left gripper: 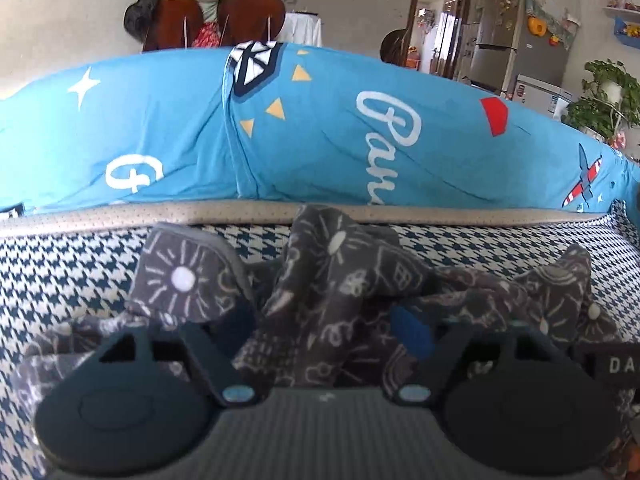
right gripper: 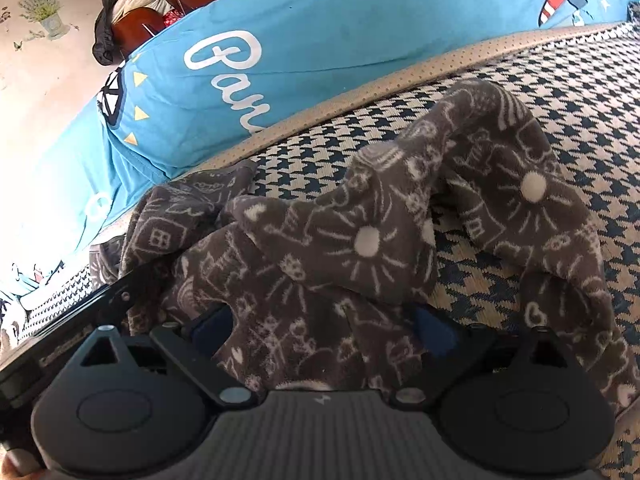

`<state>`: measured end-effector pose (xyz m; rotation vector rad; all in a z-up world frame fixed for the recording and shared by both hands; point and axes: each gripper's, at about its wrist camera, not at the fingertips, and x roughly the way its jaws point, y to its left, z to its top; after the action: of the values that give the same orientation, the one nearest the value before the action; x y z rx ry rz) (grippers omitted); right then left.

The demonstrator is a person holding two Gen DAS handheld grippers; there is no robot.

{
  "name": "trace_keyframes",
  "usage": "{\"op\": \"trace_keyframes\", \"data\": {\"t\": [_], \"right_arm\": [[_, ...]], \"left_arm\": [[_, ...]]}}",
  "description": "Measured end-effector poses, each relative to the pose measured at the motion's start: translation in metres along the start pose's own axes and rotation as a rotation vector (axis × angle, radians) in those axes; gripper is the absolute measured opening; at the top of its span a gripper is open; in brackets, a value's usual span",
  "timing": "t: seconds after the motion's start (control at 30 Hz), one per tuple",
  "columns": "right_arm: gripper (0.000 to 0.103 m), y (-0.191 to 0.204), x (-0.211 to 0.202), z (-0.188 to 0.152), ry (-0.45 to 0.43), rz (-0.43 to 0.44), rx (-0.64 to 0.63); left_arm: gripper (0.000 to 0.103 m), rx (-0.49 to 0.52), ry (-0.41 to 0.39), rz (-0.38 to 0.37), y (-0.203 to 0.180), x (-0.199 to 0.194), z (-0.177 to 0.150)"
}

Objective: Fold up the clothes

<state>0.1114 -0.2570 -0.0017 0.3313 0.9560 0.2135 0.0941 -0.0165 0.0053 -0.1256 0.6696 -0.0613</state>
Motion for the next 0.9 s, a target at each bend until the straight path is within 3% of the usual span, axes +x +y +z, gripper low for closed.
{"op": "trace_keyframes", "data": {"t": [0.1, 0.23, 0.63, 0.9], "right_arm": [[0.098, -0.002, 0.0, 0.001, 0.004, 0.003, 0.008], [0.098, -0.001, 0.0, 0.001, -0.002, 0.002, 0.002], [0.098, 0.013, -0.009, -0.001, -0.039, 0.012, -0.047], [0.098, 0.023, -0.014, -0.006, -0.052, 0.018, -0.066]], "left_arm": [[0.051, -0.021, -0.004, -0.009, 0.003, 0.002, 0.0], [0.02, -0.02, -0.02, 0.022, 0.004, -0.001, 0.002], [0.017, -0.057, -0.215, 0.318, 0.05, -0.089, 0.02], [0.017, -0.163, -0.241, 0.492, 0.113, -0.156, 0.003]]}}
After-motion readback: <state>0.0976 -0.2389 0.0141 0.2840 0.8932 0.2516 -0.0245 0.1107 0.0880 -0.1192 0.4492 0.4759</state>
